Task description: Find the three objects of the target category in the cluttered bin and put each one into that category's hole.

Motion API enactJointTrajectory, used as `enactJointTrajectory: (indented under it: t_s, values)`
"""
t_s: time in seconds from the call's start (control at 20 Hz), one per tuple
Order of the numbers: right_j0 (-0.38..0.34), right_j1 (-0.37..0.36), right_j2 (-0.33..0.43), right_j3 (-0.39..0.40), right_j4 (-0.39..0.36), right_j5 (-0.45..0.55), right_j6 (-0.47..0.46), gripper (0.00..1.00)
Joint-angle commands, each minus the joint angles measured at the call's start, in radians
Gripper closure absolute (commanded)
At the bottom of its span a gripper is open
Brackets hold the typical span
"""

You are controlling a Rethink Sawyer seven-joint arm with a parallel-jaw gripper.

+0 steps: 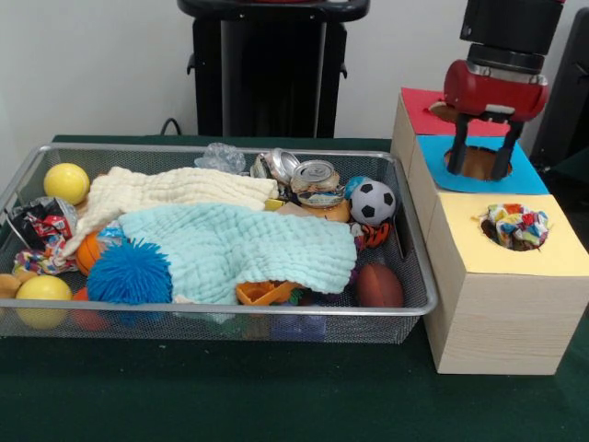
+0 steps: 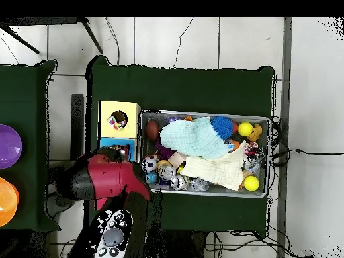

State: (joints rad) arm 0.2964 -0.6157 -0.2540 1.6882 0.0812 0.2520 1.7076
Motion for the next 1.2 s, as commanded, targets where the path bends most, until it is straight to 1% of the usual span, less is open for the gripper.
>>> enactJointTrajectory:
  t_s: [0.05,0.25,0.45,0.6,0.8,0.95,1.0,1.2]
  values:
    - [-0.073,-0.050,0.158,0.034,0.065,-0.081,0.214,0.00]
    - [-0.077,-0.066,0.168,0.055,0.066,-0.087,0.211,0.00]
    - [-0.061,-0.012,0.156,0.032,0.060,-0.091,0.202,0.00]
    - [-0.042,0.051,0.135,-0.014,0.053,-0.034,0.175,0.00]
    - [-0.032,0.071,0.125,-0.046,0.047,0.058,0.146,0.00]
    - [-0.033,0.074,0.126,-0.048,0.045,0.069,0.141,0.00]
    - [-0.032,0.075,0.128,-0.049,0.046,0.062,0.143,1.00]
    - [-0.038,0.070,0.144,-0.035,0.046,0.019,0.150,1.00]
